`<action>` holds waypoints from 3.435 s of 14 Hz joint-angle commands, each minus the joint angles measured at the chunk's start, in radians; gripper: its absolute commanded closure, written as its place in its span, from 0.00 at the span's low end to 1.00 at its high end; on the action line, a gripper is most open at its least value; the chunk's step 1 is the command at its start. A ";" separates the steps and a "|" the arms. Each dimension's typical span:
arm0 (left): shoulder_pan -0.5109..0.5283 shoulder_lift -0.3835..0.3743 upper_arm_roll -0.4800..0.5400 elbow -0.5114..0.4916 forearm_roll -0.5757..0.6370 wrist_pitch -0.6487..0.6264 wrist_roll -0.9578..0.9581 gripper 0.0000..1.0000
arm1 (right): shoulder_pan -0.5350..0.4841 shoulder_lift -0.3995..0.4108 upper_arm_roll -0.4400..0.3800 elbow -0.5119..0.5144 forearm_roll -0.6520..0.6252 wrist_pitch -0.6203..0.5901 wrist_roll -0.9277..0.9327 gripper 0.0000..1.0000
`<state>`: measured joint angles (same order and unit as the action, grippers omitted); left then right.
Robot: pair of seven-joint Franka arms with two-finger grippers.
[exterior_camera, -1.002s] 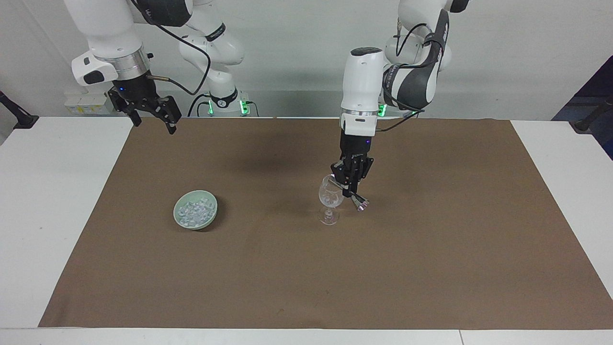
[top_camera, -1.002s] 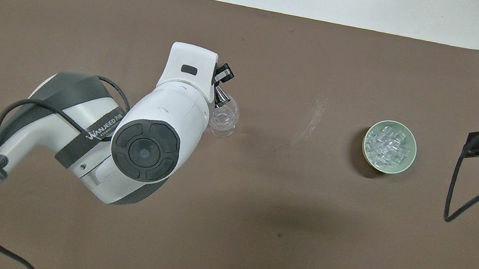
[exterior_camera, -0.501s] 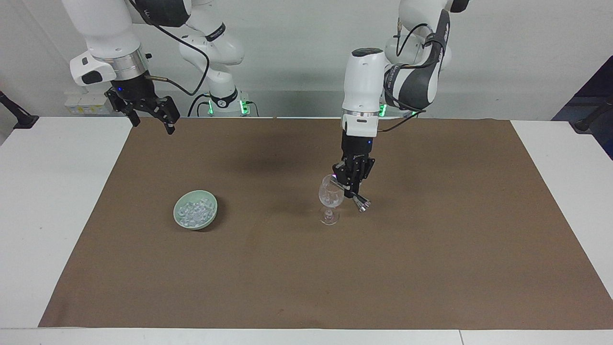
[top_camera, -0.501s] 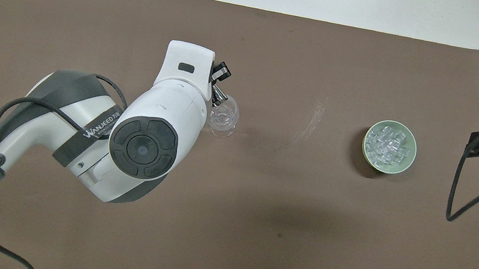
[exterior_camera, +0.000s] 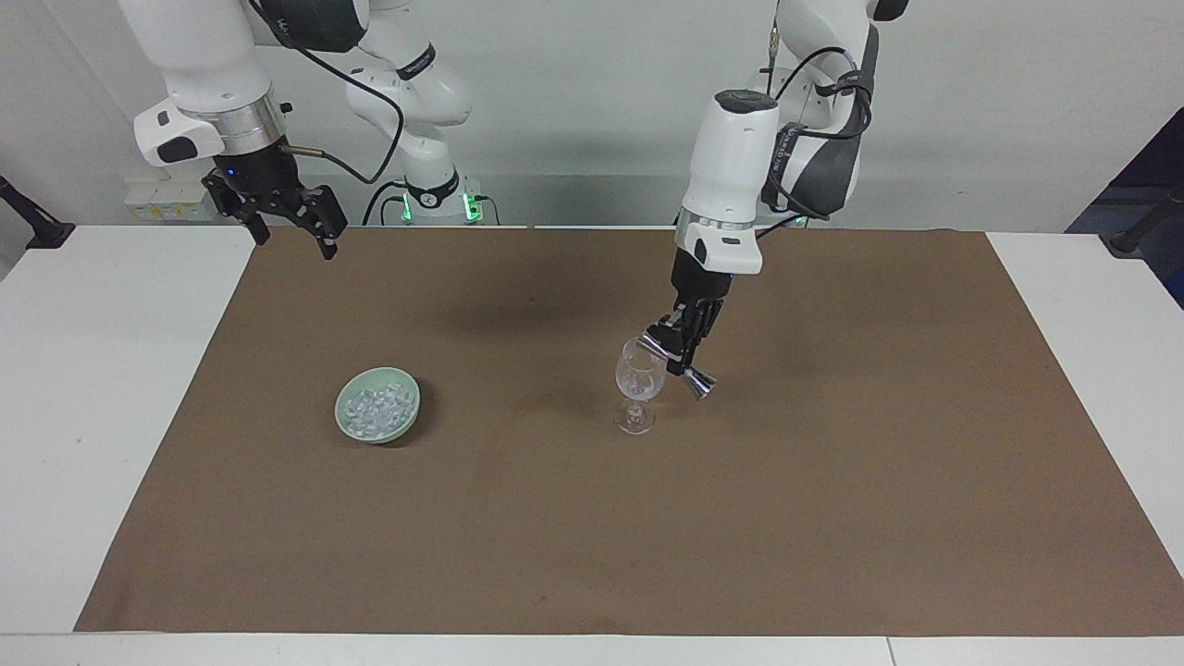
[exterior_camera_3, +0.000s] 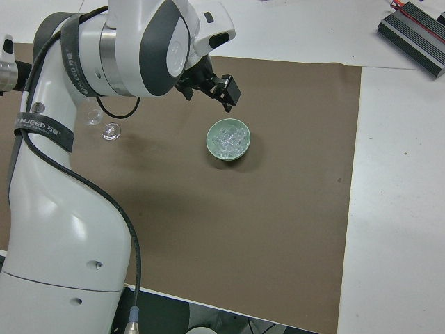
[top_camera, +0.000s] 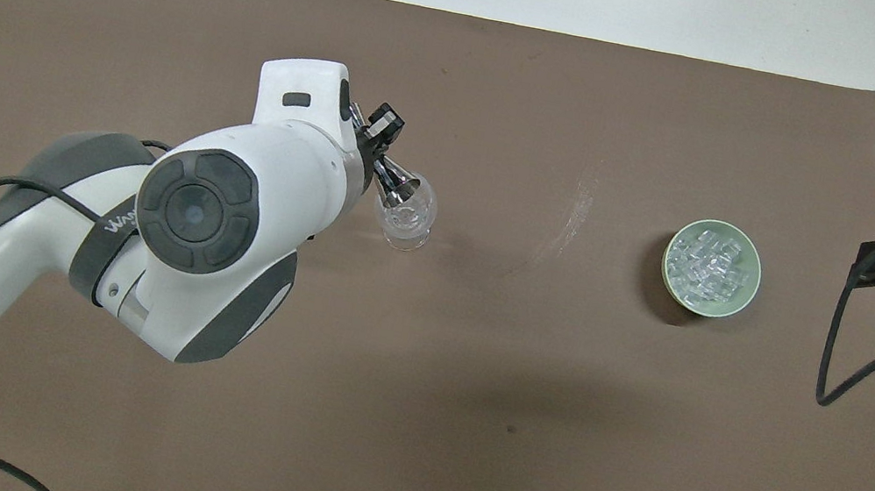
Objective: Pour wine and add ice with both arms
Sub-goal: 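Turn the metal cup upright and carry it back toward its spot, then lower the metal cup with the left gripper while the right gripper reaches the tin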
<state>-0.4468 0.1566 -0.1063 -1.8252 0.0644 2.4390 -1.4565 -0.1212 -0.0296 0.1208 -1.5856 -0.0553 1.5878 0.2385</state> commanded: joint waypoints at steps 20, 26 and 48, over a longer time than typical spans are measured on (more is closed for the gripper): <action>0.608 0.075 -0.006 -0.039 -1.104 -0.538 0.160 1.00 | -0.021 -0.021 0.008 -0.031 0.014 0.026 -0.039 0.00; 0.749 0.135 -0.006 -0.051 -1.141 -0.681 0.328 1.00 | -0.021 -0.018 0.008 -0.031 0.014 0.066 -0.036 0.00; 0.904 0.298 -0.006 -0.083 -1.176 -0.733 0.636 1.00 | 0.014 0.232 0.011 -0.375 0.012 0.609 -0.062 0.04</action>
<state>0.4528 0.4528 -0.1048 -1.8848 -1.0786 1.6906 -0.8444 -0.1057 0.2066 0.1302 -1.9019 -0.0553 2.1556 0.1997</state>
